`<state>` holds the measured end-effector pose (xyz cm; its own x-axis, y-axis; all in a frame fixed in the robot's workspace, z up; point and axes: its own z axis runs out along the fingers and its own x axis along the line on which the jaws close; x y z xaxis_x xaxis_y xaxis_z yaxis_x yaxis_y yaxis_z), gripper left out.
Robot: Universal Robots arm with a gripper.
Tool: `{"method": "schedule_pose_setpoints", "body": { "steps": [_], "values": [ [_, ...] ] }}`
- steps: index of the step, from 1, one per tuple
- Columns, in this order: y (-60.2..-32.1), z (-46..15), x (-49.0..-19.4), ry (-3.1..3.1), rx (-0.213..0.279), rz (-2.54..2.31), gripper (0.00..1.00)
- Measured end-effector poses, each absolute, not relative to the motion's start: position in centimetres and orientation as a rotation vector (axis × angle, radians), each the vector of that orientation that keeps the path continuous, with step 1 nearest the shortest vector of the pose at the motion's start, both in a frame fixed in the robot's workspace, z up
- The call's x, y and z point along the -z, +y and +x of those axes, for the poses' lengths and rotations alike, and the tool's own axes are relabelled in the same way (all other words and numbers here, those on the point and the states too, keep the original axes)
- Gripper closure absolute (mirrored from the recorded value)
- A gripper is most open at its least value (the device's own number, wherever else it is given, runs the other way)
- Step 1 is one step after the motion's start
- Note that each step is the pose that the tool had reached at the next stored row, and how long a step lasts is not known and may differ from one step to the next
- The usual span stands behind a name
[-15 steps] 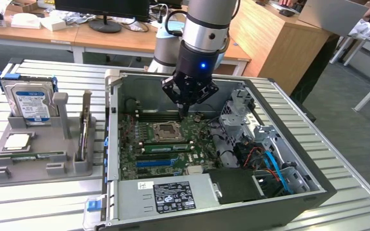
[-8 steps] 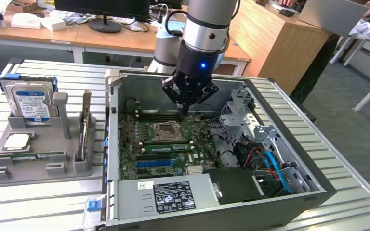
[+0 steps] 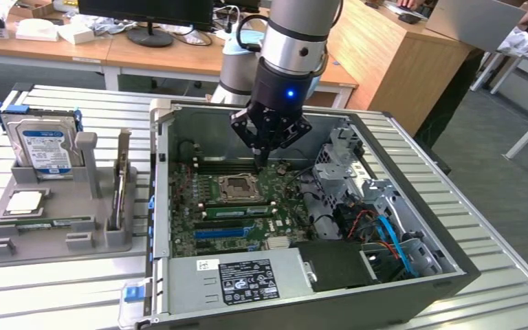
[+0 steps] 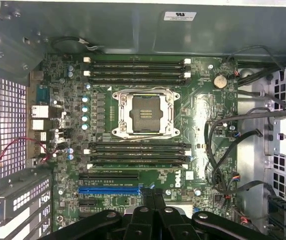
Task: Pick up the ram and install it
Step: 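Press down the ram until it locks into place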
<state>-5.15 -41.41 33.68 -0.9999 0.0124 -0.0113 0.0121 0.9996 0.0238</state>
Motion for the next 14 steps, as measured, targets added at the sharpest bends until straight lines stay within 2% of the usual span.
{"method": "schedule_pose_setpoints", "body": {
  "steps": [14],
  "values": [
    [-41.34, -5.15, -34.02, 3.130, -0.037, 0.019, 0.90]
  ]
}}
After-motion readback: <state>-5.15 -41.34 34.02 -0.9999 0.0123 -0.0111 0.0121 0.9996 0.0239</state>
